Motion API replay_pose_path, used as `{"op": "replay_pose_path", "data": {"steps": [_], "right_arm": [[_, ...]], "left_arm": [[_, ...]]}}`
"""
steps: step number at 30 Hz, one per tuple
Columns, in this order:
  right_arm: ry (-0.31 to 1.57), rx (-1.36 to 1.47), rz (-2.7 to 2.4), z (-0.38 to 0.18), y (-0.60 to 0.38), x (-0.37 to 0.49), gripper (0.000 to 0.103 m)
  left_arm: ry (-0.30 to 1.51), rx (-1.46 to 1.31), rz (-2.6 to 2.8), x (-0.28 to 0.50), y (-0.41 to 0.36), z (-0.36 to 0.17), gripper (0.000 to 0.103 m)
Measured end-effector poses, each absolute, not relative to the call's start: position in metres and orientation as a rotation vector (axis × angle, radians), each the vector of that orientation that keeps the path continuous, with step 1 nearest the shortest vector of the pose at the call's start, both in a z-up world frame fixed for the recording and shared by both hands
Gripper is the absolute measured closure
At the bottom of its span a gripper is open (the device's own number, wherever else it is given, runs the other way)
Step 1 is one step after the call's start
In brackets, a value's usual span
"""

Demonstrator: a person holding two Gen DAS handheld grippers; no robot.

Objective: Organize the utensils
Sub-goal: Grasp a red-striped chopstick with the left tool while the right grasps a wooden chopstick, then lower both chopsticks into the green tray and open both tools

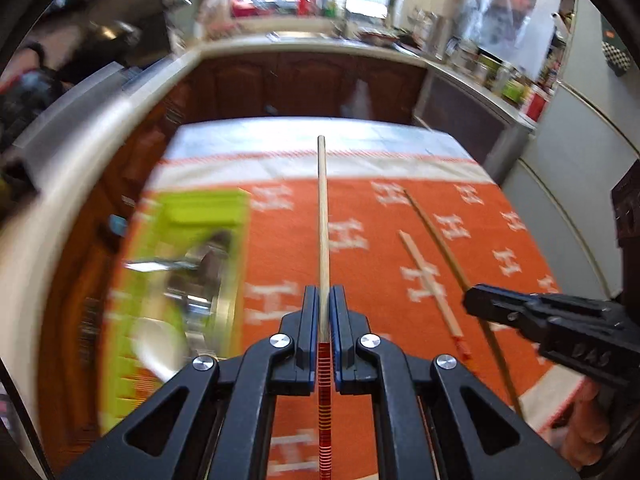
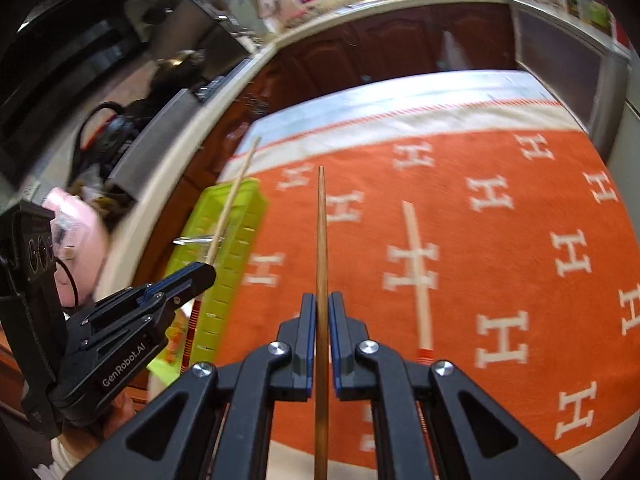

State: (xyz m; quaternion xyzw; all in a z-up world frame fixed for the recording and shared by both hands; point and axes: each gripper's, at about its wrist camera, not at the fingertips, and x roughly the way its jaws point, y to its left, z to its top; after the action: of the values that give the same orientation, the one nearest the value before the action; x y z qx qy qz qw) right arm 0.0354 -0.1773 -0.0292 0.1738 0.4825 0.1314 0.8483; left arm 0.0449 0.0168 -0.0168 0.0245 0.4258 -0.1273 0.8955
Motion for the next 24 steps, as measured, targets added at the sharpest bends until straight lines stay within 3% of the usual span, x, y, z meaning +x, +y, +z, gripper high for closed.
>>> {"op": "replay_pose_path", "data": {"steps": [11,24], "right_arm": [[0.973,0.477,0.377,0.011,-0.095,0.082,0.097],[1.082,0.539,0.332,-0.033,-0.032,0.129,0.096]], "left_arm": [[0.82,0.015,-0.094,0.049,0.105,0.01,0.099],[0.906,-0.06,-0.071,0.067,0.138,-0.033,0.099]]}}
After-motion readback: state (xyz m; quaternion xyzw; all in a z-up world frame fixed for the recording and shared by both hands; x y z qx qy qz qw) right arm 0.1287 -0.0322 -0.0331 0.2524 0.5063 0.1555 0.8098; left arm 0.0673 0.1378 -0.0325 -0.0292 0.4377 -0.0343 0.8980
